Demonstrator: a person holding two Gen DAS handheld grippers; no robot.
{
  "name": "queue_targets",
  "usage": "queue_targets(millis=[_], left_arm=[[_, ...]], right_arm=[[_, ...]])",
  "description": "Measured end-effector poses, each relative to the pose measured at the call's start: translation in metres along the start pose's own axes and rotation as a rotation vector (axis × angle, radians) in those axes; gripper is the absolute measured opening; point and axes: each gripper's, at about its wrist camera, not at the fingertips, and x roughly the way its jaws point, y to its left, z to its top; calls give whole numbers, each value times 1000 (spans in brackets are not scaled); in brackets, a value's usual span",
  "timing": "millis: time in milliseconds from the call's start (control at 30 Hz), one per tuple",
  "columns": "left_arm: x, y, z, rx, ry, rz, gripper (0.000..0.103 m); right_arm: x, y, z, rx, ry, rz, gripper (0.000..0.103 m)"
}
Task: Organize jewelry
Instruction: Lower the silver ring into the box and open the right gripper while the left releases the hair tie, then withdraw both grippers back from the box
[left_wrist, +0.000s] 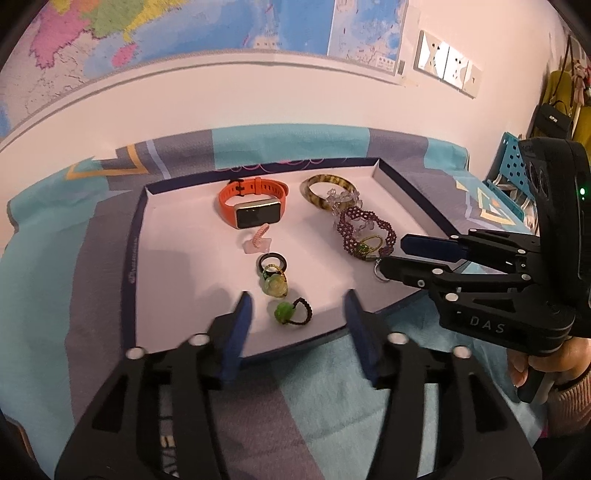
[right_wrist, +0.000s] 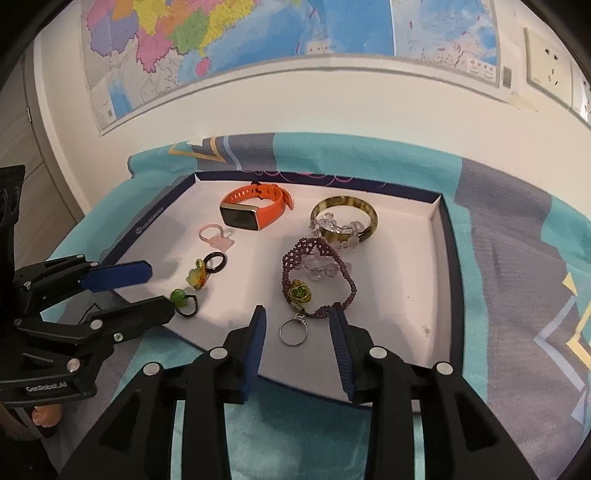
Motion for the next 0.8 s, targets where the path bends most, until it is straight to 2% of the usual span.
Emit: queue_targets(millis=[33,100,133,167,200,233,333,600,800], left_arm=[[-5,0,-2,-2,-12,5,65],[-14,1,-6,-7,-29,13,75],[-18,1,-9,-12,-37,22,85],[-22,1,-12,-16,-45,26,92],[-27,1,-16,-20,-56,31,93],[-32,2,-19,-21,-65,43,97],[-41,3,-27,-43,-81,79,97],[-54,2,-40,-68,-95,160,97],[-61,-1,-46,-81,-97,191,97]], right_arm=[[-4,1,-1,-3,-10,-5,38],[-13,3,-4,-8,-36,-21,52],[-17,4,-6,-10,-48,-26,55],[-22,5,-8,-9,-56,-31,65],[-26,5,-11,-8,-65,-42,77],[-32,5,-15,-4,-79,-61,83],[-40,5,-24,3,-83,-86,95],[-51,16,-45,12,-78,-94,96],[-57,24,-53,11,-85,-89,96]])
